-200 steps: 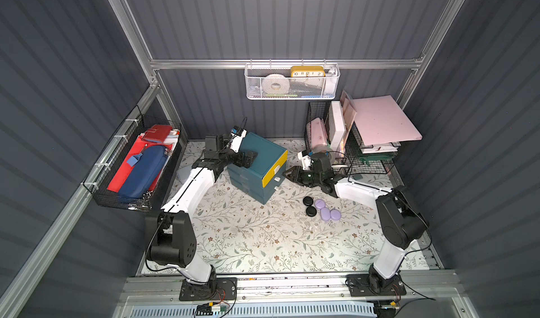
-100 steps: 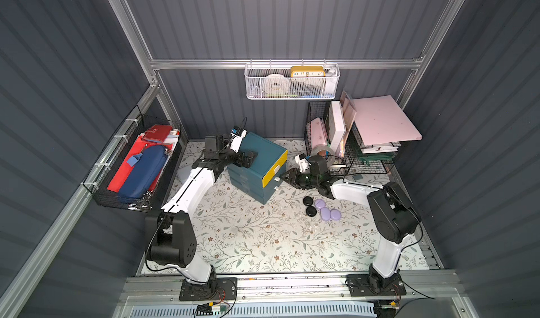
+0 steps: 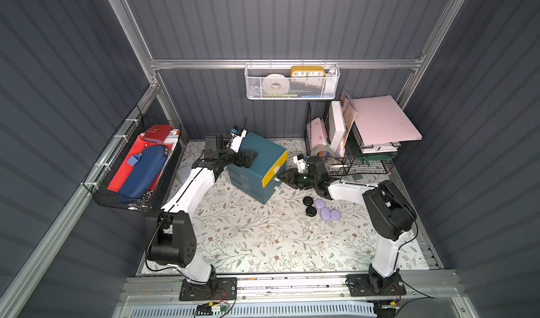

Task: Put the bluetooth earphones in the drawer according to color
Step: Open the drawer in the storage box.

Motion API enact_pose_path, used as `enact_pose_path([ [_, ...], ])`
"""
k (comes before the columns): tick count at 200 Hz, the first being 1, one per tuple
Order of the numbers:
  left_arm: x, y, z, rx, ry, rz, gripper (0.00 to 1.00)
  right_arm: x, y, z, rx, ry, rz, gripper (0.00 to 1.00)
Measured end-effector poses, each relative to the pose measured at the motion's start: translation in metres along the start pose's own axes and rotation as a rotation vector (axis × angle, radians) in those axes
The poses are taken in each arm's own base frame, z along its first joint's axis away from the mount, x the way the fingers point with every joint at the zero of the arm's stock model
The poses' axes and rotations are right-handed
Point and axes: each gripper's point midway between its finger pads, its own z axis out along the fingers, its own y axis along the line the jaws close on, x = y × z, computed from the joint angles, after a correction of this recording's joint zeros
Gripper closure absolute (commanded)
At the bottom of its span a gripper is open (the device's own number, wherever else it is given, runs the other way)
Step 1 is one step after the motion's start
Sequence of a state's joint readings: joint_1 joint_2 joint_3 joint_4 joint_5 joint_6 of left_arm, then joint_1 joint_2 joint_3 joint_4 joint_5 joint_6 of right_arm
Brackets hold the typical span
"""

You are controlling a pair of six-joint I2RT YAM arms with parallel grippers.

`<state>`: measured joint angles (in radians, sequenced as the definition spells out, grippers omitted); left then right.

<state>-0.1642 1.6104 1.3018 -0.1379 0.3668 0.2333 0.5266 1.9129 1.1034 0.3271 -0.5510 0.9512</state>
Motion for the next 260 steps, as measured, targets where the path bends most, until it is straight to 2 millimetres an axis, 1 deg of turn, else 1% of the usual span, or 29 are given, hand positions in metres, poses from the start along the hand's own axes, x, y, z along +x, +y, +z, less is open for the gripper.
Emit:
enact_pose_path([
  [15, 0.000, 0.000, 0.000, 0.000, 0.000, 0.000, 0.01, 0.000, 0.000, 0.002, -0.008, 0.000, 0.000, 0.63],
  [47, 0.000, 0.000, 0.000, 0.000, 0.000, 0.000, 0.01, 0.005, -0.007, 0.009, -0.005, 0.016, 0.019, 0.64],
  [76, 0.000, 0.000, 0.000, 0.000, 0.000, 0.000, 0.00, 0.005, -0.005, 0.010, -0.017, 0.018, 0.018, 0.66],
  [128, 0.000, 0.000, 0.000, 0.000, 0.000, 0.000, 0.01, 0.005, 0.000, 0.010, -0.034, 0.018, 0.013, 0.84],
  [185, 0.000, 0.000, 0.000, 0.000, 0.000, 0.000, 0.01, 0.003, 0.001, 0.010, -0.042, 0.014, 0.012, 1.00],
  [226, 0.000, 0.000, 0.000, 0.000, 0.000, 0.000, 0.01, 0.003, 0.002, 0.008, -0.036, 0.012, 0.010, 1.00],
  [260, 0.000, 0.000, 0.000, 0.000, 0.000, 0.000, 0.01, 0.004, -0.002, -0.002, -0.012, 0.009, 0.020, 1.00],
])
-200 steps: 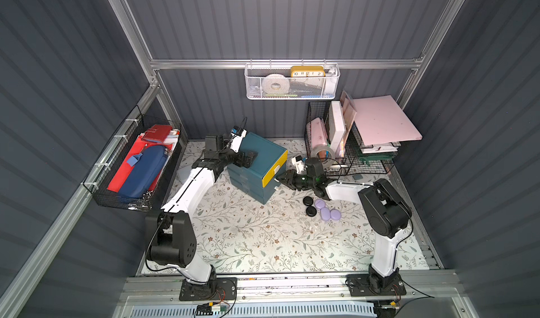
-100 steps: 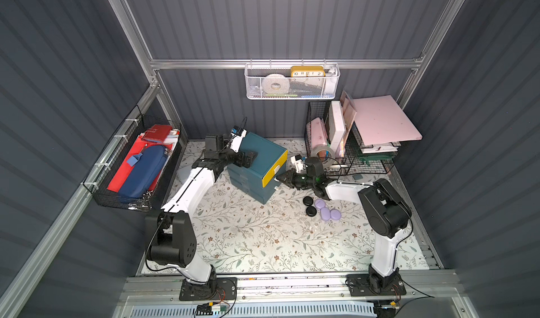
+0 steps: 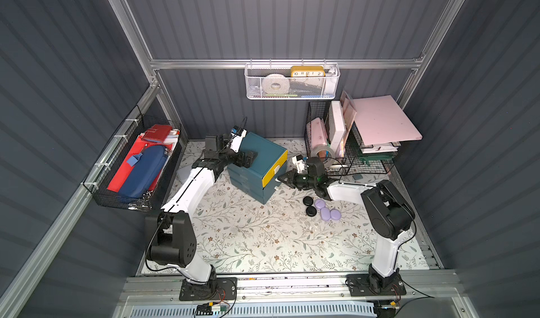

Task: Put the bluetooth earphones in the drawer according to color
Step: Open the drawer in the storage box.

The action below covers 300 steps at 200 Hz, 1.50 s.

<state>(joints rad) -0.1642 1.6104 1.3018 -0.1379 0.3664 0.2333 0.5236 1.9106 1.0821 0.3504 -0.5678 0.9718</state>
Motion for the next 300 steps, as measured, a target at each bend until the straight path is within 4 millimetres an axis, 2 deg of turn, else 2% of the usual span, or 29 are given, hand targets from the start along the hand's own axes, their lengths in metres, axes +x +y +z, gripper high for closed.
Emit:
enact_pose_path([
  [149, 0.000, 0.000, 0.000, 0.000, 0.000, 0.001, 0.01, 0.013, -0.023, -0.049, 0.091, 0.024, 0.007, 1.00],
  [271, 0.000, 0.000, 0.000, 0.000, 0.000, 0.001, 0.01, 0.017, -0.029, -0.059, 0.109, 0.027, 0.007, 1.00],
  [300, 0.000, 0.000, 0.000, 0.000, 0.000, 0.001, 0.01, 0.017, -0.029, -0.059, 0.109, 0.027, 0.007, 0.91],
])
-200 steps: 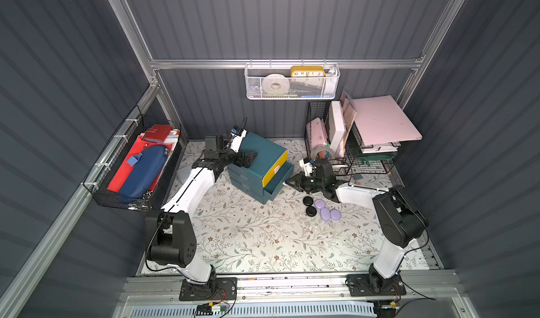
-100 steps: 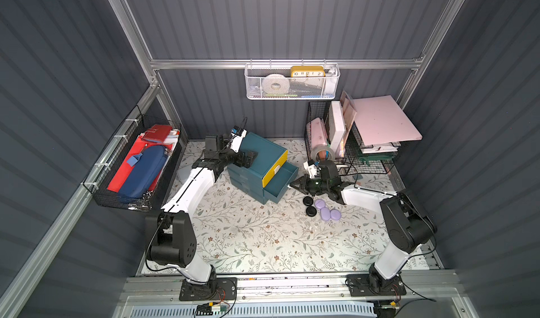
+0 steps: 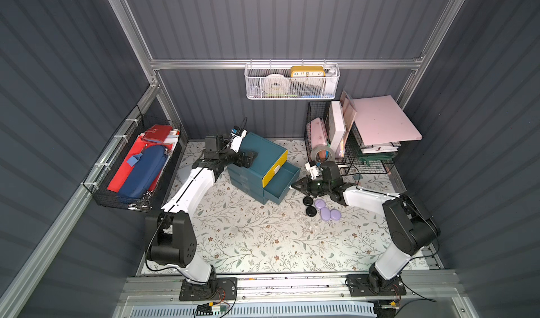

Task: Put the bluetooth earphones in the drawer according to color
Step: Open the drawer in the storage box.

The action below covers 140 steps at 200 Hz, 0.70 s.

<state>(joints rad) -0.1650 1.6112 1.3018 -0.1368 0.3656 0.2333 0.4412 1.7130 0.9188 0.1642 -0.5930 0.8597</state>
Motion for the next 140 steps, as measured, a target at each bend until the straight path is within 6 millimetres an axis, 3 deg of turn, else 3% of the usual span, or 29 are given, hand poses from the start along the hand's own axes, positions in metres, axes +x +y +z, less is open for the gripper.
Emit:
enact_pose_path([
  [17, 0.000, 0.000, 0.000, 0.000, 0.000, 0.000, 0.01, 0.000, -0.001, 0.000, 0.004, 0.000, 0.004, 0.75],
  [42, 0.000, 0.000, 0.000, 0.000, 0.000, 0.000, 0.01, 0.000, -0.010, -0.002, 0.033, 0.000, 0.015, 0.61],
  [94, 0.000, 0.000, 0.000, -0.003, 0.000, 0.001, 0.01, 0.003, -0.022, -0.006, 0.087, 0.000, 0.019, 0.43],
  [140, 0.000, 0.000, 0.000, -0.003, 0.000, 0.001, 0.01, -0.003, -0.023, -0.036, 0.166, -0.034, -0.025, 0.24],
])
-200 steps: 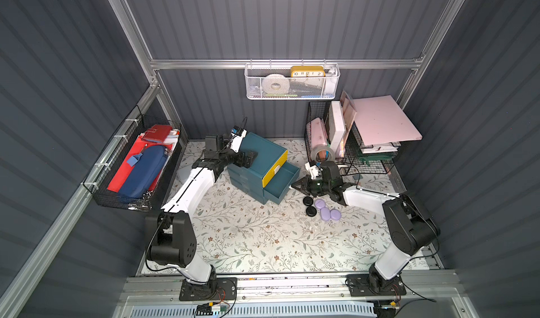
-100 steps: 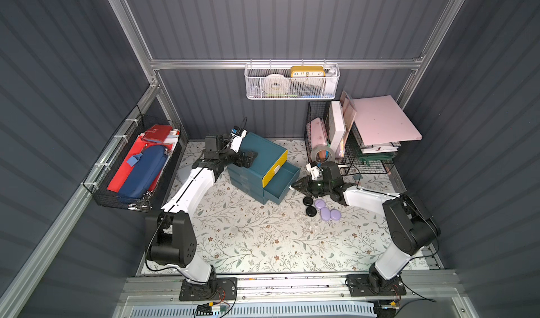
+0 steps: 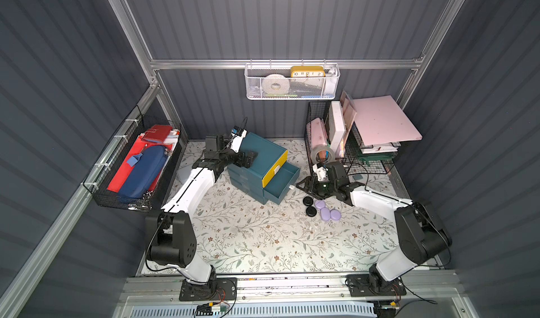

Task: Put the bluetooth earphones in the drawer according to color
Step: Open the drawer in the storage box, then pick up the Bluetooth earphone from the center of the board.

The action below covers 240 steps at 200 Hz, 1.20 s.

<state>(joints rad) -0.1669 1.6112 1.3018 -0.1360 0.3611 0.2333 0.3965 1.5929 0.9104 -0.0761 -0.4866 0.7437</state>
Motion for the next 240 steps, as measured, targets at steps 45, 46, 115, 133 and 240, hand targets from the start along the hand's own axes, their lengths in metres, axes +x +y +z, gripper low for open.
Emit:
enact_pose_path([
  [45, 0.000, 0.000, 0.000, -0.003, 0.001, 0.001, 0.01, -0.006, -0.032, -0.032, 0.169, -0.024, -0.003, 0.18],
  [46, 0.000, 0.000, 0.000, -0.003, 0.001, 0.001, 0.01, -0.006, -0.033, -0.033, 0.177, -0.021, -0.002, 0.18],
  [115, 0.001, 0.000, 0.001, -0.003, 0.002, 0.001, 0.01, 0.013, -0.066, -0.074, 0.462, 0.056, -0.130, 0.17],
  [133, 0.000, 0.000, 0.001, -0.003, 0.002, 0.001, 0.01, 0.020, -0.070, -0.078, 0.494, 0.081, -0.156, 0.18],
  [240, 0.000, 0.000, 0.001, -0.002, 0.002, 0.002, 0.01, 0.055, -0.091, -0.057, 0.630, 0.223, -0.282, 0.21],
])
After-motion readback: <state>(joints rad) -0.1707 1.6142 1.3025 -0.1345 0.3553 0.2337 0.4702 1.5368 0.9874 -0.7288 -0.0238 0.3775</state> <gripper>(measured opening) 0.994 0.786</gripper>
